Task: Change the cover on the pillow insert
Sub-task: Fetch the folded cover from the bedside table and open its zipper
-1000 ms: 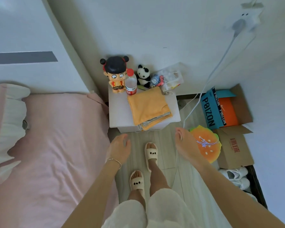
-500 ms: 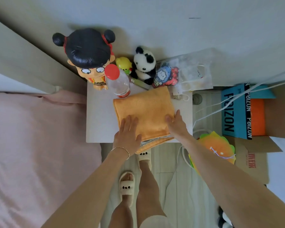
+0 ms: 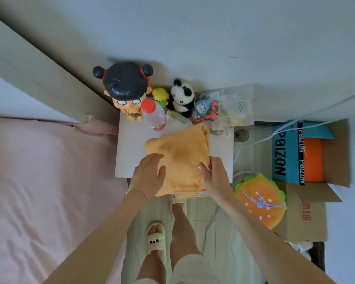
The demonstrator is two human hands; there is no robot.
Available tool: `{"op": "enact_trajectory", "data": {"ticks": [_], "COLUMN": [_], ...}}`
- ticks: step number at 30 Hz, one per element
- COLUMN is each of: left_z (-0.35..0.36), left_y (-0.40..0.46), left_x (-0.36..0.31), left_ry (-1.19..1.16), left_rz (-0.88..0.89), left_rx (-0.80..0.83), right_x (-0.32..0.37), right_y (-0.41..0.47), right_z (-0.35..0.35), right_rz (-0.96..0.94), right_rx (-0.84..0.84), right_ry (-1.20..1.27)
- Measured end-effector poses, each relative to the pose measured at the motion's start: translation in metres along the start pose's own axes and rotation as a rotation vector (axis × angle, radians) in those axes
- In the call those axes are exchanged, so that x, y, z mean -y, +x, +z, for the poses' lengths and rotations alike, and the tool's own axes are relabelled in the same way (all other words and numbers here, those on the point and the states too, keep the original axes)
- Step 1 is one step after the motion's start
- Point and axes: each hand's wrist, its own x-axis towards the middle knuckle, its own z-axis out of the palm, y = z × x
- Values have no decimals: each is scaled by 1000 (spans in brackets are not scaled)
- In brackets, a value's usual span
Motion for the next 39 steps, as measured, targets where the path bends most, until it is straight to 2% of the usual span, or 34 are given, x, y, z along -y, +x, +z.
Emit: {"op": "enact_trajectory", "data": {"ticks": [5,9,13,17,22,27,33,39], "left_z": [-48,-78,-90,-67,3,92,188,241], "left_y": [-72,-154,-268,-414,-608,-753,-841,-899], "left_x": [-10,-2,42,110,176,185,161,153], "left_ry": [-216,-282,-312,-230,-159,-261,-421,-540], "left_rz": [79,70,-23,-164,-630,-1090,-1501,-1782], "left_rx": [-219,-369,-605,-846,-1054,-1302,-1457,-1544], "right_x": [35,67,97,116,123,114,99,75], "right_y": [-66,-126,-209,-309,-436,-540,-646,-743], "right_z": [-18,-16,15,83,173,247,315,378], "right_rz": [-258,-376,-611,-826,-1017,-1210,-1443,-1547], "right_rx": [30,117,210,327,624,901,1176,1411], "right_ry": [-100,-165,-219,-270,-302,-385,-490,-523]}}
